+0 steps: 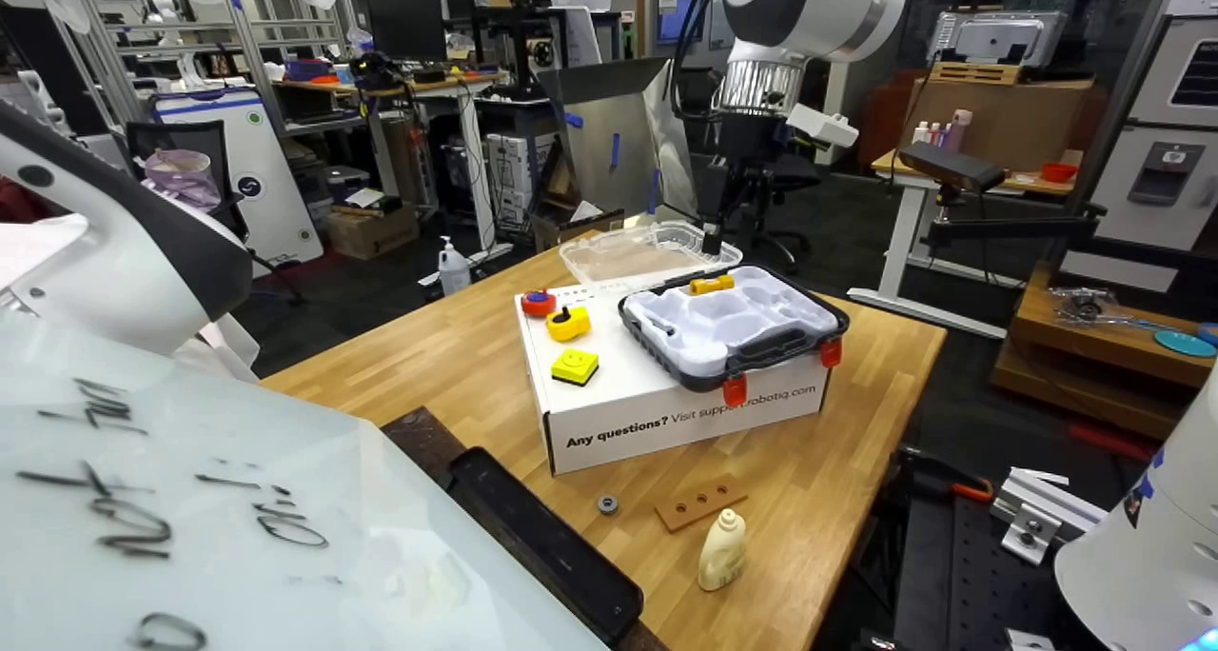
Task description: Remove the object from the tool box and put it on the box
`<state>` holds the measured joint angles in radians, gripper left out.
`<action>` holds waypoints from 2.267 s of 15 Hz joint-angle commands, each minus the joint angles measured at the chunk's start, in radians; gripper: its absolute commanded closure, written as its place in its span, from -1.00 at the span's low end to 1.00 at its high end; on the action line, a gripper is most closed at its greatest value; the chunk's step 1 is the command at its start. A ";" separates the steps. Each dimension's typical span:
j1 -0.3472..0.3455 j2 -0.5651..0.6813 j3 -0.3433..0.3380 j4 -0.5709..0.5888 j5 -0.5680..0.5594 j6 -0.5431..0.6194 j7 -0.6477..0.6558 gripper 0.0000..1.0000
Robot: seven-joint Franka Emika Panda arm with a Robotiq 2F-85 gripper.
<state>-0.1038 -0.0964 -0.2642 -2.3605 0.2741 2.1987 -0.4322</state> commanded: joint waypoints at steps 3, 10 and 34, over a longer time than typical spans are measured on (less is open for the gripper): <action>-0.020 0.000 0.020 0.001 0.001 -0.003 0.000 -1.00; -0.035 0.093 0.016 0.070 0.008 0.029 0.094 -1.00; -0.095 0.373 0.020 0.197 -0.138 0.221 0.476 -1.00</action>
<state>-0.1761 0.2637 -0.2645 -2.1693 0.1479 2.4211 0.0266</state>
